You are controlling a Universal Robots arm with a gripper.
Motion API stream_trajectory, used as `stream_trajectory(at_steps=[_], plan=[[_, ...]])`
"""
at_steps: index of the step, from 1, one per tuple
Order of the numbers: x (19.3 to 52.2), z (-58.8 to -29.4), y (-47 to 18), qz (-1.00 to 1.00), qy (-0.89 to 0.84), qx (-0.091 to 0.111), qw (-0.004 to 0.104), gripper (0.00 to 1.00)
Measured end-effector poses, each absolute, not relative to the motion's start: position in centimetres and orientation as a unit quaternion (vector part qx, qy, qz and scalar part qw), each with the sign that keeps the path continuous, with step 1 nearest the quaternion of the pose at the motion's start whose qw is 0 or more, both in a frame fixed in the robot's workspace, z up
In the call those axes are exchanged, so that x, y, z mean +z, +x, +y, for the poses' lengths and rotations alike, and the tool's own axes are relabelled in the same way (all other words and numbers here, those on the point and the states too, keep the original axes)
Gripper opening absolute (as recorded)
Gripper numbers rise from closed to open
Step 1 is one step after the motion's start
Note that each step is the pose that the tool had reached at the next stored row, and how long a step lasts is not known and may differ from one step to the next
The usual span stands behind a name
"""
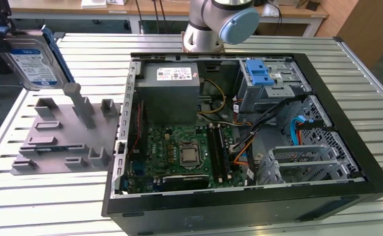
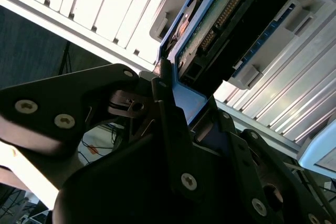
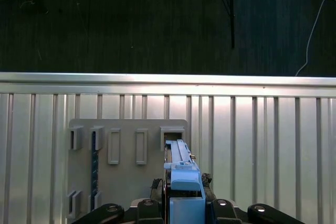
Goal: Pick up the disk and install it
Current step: 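Pick up the disk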
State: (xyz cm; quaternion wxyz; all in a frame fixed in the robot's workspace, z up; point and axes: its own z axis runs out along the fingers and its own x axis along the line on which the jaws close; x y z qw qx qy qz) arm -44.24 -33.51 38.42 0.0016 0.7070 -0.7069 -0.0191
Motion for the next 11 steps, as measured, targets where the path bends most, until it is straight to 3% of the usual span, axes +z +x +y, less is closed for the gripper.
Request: stream_trajectory(at_steps=[11], plan=[[38.88,-33.51,-44.24,-0.707,0.707,-0.019,0.002,0.36]])
